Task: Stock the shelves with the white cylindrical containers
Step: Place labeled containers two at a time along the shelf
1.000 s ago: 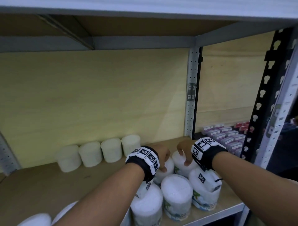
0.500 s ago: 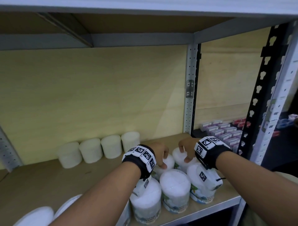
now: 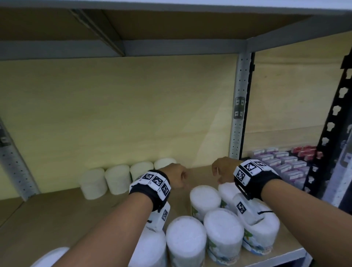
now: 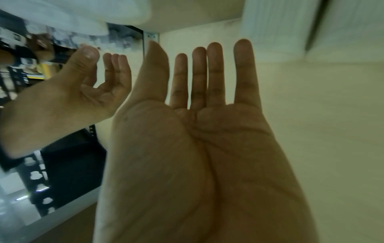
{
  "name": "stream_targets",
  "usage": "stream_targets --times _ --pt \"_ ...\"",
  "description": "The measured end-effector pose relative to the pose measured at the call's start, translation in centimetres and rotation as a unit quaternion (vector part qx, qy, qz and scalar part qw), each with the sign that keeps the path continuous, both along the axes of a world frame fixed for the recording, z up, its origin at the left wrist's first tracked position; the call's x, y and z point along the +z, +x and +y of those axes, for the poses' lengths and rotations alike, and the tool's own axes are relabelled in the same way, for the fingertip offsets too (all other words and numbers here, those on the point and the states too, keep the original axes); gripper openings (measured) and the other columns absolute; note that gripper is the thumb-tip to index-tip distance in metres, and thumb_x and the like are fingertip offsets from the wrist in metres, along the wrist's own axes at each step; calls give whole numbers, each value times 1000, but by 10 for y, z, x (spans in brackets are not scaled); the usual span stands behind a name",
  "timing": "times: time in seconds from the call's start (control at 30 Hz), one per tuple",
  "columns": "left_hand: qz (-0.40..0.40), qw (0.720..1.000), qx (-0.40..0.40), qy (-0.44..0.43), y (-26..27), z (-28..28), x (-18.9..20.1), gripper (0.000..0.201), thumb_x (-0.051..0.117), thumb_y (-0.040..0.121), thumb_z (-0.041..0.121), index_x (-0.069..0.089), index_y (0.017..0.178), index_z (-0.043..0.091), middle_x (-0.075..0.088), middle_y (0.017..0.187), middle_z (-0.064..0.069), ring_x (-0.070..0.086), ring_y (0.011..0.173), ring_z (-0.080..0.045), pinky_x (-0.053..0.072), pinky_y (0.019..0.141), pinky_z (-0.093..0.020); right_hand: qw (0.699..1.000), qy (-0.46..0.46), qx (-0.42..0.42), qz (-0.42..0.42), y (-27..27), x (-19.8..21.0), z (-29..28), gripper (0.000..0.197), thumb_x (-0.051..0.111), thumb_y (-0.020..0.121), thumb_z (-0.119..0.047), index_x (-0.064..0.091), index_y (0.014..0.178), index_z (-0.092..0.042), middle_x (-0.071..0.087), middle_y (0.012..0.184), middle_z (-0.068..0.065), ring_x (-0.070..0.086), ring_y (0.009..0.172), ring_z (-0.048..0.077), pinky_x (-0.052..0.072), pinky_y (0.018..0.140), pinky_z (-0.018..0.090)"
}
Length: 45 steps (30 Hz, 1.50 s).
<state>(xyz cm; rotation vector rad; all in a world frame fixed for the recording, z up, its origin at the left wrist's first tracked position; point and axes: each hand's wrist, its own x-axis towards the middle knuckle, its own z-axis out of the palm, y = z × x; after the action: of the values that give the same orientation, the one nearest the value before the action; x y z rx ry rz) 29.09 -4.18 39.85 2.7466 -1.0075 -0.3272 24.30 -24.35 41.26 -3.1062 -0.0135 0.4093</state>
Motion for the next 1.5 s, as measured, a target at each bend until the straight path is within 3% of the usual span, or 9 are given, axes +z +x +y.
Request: stream_targets --times 0.13,0.7,0.77,0.83,0.9,1.0,1.13,1.33,1.5 --pt "-11 998 65 -13 23 32 3 44 62 89 30 53 129 13 56 128 -5 56 113 -22 45 91 -26 997 34 9 -69 27 -1 31 31 60 90 -27 60 116 -11 58 123 6 57 107 22 47 85 28" --pt "-44 983 178 -30 114 106 -34 57 56 92 34 39 139 8 37 143 -14 42 129 -29 40 105 -38 998 14 16 -65 154 -30 122 54 56 93 -40 46 136 -10 44 142 10 47 128 28 41 105 36" --pt "-39 982 181 -20 117 107 -37 49 57 91 32 47 132 7 45 135 -15 46 126 -29 42 99 -35 999 3 5 -49 159 -36 123 60 54 92 -46 43 139 -10 43 144 10 46 129 28 41 106 37" --pt "-45 983 178 -24 119 106 -39 30 59 90 30 58 109 7 55 118 -17 55 115 -27 44 90 -32 1000 -6 3 -29 163 -41 123 65 53 91 -51 41 140 -11 41 145 9 45 130 28 40 108 38" --pt "-55 982 176 -29 120 104 -41 21 60 90 28 58 97 9 61 120 -18 55 99 -21 46 90 -33 1000 -8 4 -27 166 -44 123 67 53 89 -54 40 140 -11 42 145 9 45 129 27 40 108 39" --pt "-58 980 186 -43 120 102 -42 37 61 90 27 63 113 -1 59 126 -18 57 111 -27 45 95 -34 999 -9 6 -37 167 -46 123 67 54 88 -54 43 137 -10 46 141 10 49 125 28 43 105 40" --pt "-55 979 190 -52 118 103 -42 48 61 90 29 54 130 3 53 136 -14 51 124 -28 41 102 -33 999 -14 6 -30 165 -44 125 60 57 89 -46 47 135 -9 49 138 11 51 123 28 44 103 39" --pt "-54 979 189 -55 116 103 -42 47 61 90 28 55 130 3 53 136 -14 51 124 -28 41 102 -34 999 31 16 -15 165 -43 124 57 46 92 0 40 144 -22 30 154 6 36 139 27 39 105 33" --pt "-58 978 190 -62 114 103 -41 45 60 91 27 56 128 1 55 134 -16 52 123 -29 42 101 -34 996 36 -9 -85 162 -43 130 44 50 94 -19 44 137 -16 36 142 11 35 130 33 39 100 40"
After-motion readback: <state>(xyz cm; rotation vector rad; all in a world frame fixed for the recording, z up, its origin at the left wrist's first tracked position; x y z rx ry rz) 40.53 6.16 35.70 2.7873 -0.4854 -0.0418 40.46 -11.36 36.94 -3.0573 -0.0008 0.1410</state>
